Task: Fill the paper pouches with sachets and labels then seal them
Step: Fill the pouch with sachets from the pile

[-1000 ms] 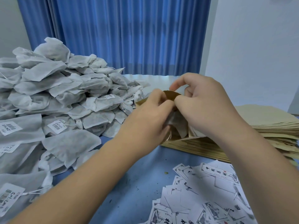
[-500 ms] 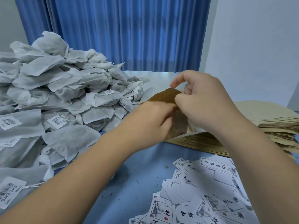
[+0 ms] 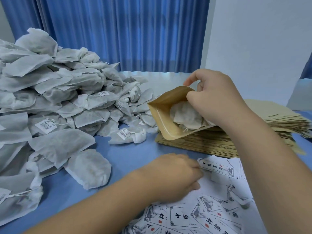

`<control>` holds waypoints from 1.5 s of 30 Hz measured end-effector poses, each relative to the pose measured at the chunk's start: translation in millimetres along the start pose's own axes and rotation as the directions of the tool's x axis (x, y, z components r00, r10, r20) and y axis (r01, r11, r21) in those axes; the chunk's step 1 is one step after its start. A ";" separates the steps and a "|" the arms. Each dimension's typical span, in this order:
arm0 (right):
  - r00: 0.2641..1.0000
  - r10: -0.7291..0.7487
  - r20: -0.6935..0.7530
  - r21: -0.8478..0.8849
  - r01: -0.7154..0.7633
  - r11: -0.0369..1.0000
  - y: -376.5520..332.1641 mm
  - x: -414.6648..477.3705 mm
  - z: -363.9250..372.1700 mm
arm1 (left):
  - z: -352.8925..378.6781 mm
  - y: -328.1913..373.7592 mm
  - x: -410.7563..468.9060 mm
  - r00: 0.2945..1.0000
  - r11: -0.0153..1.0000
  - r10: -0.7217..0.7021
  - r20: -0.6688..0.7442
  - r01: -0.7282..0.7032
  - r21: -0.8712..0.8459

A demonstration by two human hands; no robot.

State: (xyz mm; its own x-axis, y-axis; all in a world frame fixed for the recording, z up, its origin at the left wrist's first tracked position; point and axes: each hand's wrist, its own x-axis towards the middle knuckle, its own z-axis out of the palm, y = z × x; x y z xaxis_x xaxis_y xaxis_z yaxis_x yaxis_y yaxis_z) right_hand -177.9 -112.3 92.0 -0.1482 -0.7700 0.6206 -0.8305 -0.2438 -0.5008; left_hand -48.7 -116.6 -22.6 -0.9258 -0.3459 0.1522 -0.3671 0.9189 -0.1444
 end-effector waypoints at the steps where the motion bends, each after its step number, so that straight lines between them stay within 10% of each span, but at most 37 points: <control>1: 1.000 -0.003 -0.001 0.000 0.003 1.000 0.3 0.4 -0.2 | 1.8 -0.8 0.8 1.000 1.000 -0.002 -0.008 0.002 0.008; 17: 1.000 0.020 -0.013 0.004 -0.020 1.000 5.0 2.2 -6.0 | -83.5 -17.4 -22.4 0.966 0.907 -0.224 0.131 0.256 -0.334; 27: 0.999 0.004 0.048 -0.043 -0.002 0.999 -3.0 -0.8 1.0 | -102.3 -43.6 -40.4 0.771 0.920 -0.303 -0.560 0.389 0.039; 45: 0.978 -0.152 0.143 0.030 0.149 0.988 -28.0 -10.0 -5.0 | -63.4 -55.9 -19.3 0.921 0.900 -0.356 -0.157 0.383 0.209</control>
State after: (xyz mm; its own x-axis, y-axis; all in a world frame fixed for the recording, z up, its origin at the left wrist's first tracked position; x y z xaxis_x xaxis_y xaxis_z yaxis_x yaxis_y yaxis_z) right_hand -155.8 -94.9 102.9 0.0577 -0.8003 0.5968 -0.8269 -0.3733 -0.4206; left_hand -4.5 -149.3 44.6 -0.7082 -0.6158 0.3452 -0.7037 0.6547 -0.2759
